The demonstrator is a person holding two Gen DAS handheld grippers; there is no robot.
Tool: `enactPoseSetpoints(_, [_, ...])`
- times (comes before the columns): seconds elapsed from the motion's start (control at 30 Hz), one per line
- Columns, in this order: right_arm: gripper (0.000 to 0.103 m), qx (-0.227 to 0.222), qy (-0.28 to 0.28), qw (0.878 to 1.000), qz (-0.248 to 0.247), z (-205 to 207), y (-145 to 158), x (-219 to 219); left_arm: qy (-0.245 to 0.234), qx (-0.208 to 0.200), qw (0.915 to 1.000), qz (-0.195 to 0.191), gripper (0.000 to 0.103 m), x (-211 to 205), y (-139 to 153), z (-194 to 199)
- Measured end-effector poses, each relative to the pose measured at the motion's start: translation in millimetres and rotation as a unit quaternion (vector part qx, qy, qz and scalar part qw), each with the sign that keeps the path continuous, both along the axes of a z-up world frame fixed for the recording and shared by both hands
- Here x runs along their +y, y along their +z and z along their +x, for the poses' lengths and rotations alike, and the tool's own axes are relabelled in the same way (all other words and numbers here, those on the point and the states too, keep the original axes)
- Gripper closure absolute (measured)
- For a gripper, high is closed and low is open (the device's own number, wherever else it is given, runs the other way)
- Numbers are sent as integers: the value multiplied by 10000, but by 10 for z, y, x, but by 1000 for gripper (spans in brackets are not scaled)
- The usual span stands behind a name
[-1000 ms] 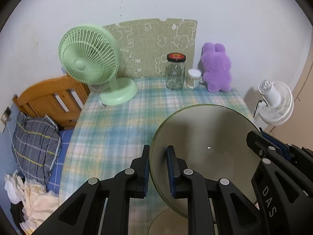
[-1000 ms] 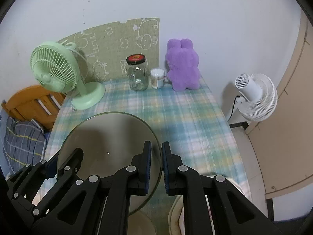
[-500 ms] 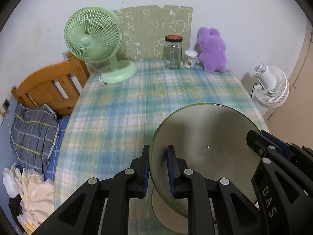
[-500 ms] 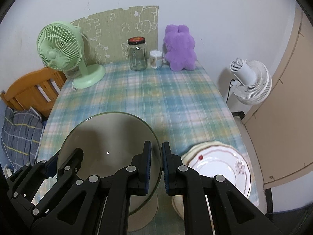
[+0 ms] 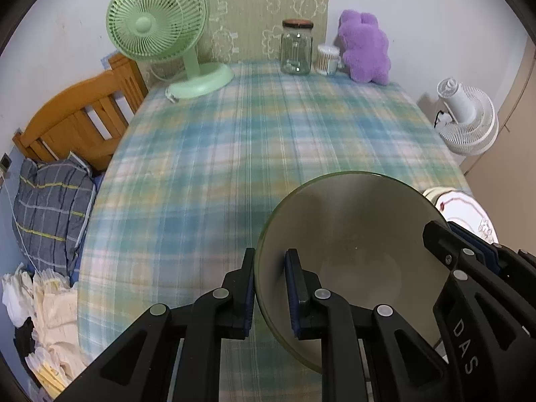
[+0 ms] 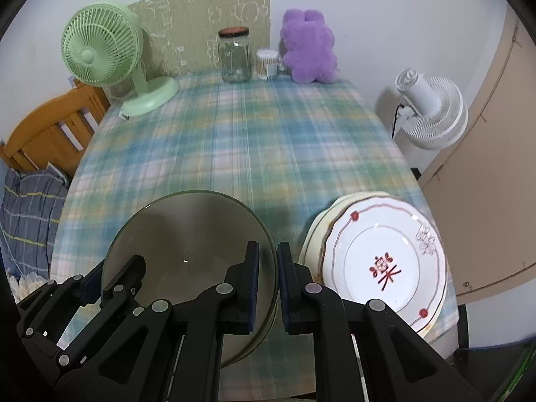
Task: Organize plates and bowls
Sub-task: 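Carry the white patterned bowl with both grippers toward the plate stack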
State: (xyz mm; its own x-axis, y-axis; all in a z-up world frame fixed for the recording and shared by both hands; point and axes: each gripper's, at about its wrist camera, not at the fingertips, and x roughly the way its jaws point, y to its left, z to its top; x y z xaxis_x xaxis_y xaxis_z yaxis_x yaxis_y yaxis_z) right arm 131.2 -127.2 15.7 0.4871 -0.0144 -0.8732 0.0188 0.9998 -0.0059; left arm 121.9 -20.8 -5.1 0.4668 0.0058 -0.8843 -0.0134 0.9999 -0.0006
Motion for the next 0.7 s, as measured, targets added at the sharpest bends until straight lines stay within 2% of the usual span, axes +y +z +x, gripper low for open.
enactPoseSetpoints(0.43, [89,391,-19,9992,-12,50,-265,19,-19,417,9991,25,90,-14,-224,31])
enactPoseSetpoints(0.7, [89,422,-27,9991,0,53,-299,0,-74,371,9993,67,90,-31,-227,9])
